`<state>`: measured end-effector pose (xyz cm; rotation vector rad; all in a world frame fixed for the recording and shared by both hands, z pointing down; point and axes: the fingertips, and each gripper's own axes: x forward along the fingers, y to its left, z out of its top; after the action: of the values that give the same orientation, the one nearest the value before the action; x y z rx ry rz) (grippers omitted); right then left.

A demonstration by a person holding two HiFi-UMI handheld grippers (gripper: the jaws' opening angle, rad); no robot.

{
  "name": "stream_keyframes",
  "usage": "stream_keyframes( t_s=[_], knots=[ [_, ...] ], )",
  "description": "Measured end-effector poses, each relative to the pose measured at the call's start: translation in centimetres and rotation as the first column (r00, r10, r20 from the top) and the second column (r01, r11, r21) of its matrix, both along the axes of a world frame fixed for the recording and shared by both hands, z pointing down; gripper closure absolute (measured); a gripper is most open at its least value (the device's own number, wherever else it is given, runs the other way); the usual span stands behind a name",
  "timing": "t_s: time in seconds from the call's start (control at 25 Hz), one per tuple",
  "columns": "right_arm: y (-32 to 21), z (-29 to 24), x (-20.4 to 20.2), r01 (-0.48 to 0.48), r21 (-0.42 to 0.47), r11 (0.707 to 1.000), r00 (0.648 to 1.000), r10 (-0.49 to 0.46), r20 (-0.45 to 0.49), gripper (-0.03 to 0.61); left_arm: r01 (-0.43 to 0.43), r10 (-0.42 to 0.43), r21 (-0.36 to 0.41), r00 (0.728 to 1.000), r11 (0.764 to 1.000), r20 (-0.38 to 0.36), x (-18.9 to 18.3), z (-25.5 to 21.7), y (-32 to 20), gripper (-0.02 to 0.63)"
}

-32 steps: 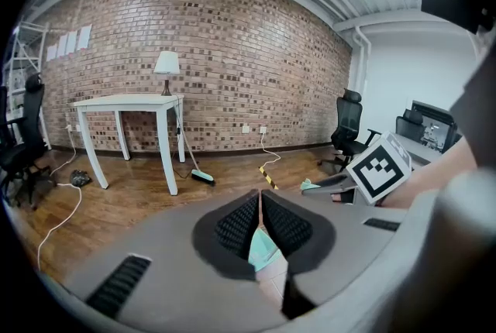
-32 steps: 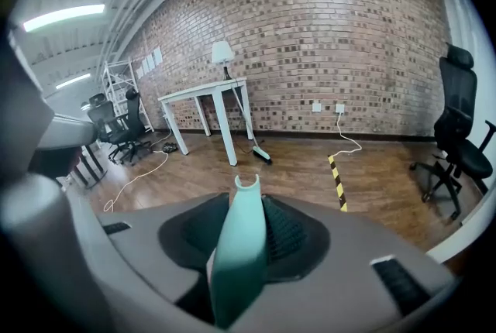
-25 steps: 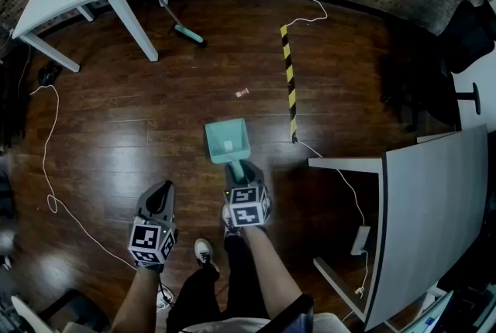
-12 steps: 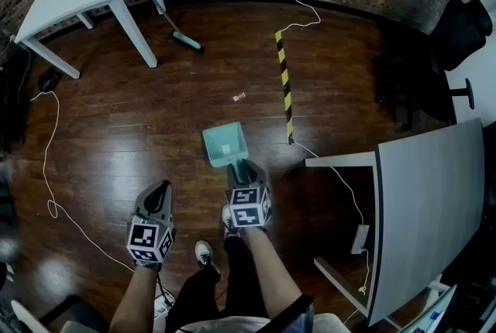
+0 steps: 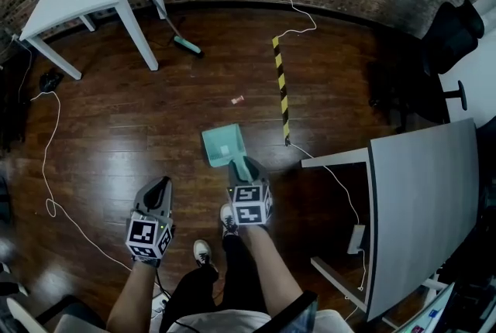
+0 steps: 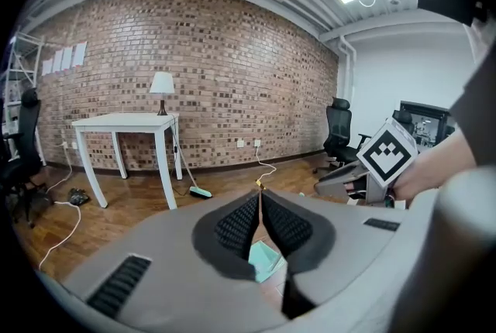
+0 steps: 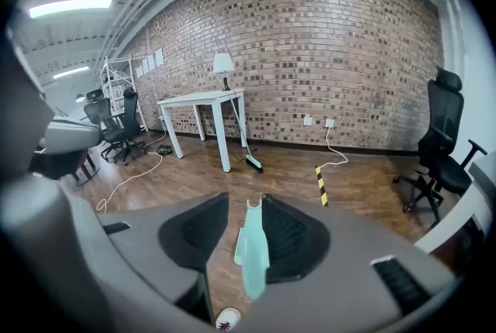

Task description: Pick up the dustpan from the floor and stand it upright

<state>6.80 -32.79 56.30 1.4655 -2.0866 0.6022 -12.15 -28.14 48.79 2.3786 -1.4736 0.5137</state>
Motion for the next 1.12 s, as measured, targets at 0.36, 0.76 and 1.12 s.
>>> stream_keyframes(
  t_s=[0.36,0.76,1.12],
  knots=[
    [2.4,-8.4,-0.4,-0.026,0.17,0.985,0.999,0.021,0.031,0.479,-0.091,0.098,0.097,0.993,0.991,-0.073,0.4,-5.5,2.9,0.613],
    [10.0,-22.5,-3.1,-0.112,0.4,0.91,0.989,0.063,0.134,0.6,-0.068,0.107,0.247,0.983,0.967,-0.148,-4.5,-16.4,8.3,0.626],
    [17.5,-33.8,-4.4,-0.089,0.545,0.834,0.974,-0.042,0.223,0.6,-0.14,0.187,0.371,0.978,0.918,-0.096,-5.8,-24.4,13.4,0.624]
  ],
)
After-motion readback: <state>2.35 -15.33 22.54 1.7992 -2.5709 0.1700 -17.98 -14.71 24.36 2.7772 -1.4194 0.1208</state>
